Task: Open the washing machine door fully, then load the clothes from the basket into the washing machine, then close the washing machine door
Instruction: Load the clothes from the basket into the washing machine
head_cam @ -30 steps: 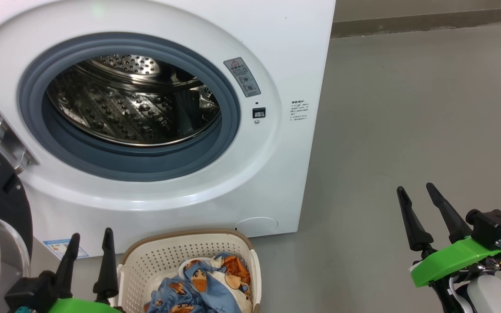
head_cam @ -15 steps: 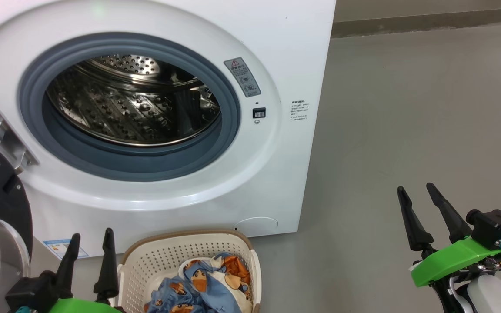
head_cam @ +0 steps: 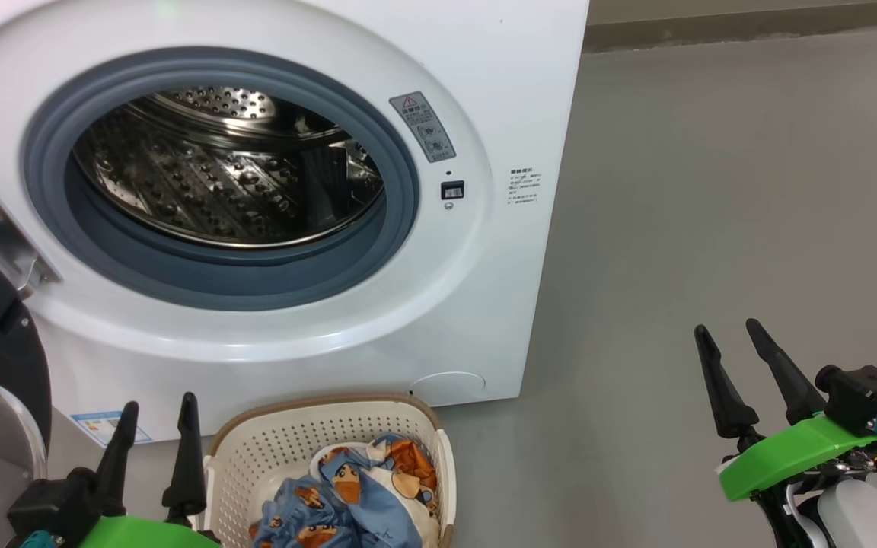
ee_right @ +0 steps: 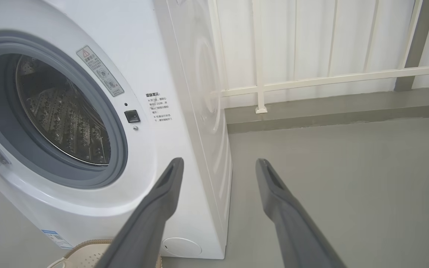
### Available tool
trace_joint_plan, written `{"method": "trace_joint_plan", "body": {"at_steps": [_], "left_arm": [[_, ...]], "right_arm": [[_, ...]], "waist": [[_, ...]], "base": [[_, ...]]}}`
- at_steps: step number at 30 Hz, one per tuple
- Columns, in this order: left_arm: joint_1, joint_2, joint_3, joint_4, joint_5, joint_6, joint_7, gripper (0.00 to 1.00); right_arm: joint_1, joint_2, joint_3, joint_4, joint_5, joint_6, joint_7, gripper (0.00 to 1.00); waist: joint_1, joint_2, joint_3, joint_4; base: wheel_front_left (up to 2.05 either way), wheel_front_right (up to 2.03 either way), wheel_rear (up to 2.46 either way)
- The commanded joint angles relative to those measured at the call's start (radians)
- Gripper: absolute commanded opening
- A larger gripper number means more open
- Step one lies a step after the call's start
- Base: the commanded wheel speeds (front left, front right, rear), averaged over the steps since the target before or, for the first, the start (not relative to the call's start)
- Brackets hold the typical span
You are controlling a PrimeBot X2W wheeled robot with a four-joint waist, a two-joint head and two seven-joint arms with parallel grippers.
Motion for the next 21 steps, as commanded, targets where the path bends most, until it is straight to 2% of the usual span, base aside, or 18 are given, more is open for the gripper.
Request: {"method": "trace_joint_plan", "body": {"at_steps": [1, 21], "left_arm": [[-0.053, 0.029, 0.032, -0.022, 0.001, 0.001, -0.006, 1.0], [-0.122, 0.03, -0.004, 0.047, 0.016, -0.005, 0.015, 1.0]], "right_arm": [[-0.039, -0.013, 0.02, -0.023, 0.0, 0.005, -0.012, 1.0], [-0.081, -0.002, 0.027, -0.028, 0.006, 0.005, -0.012, 1.0]], "waist": [[0.0, 0.0, 0.005, -0.002], [0.0, 0.0, 0.134, -0.03]], "base": [[0.0, 0.0, 0.0], [0.0, 0.0, 0.0]]}}
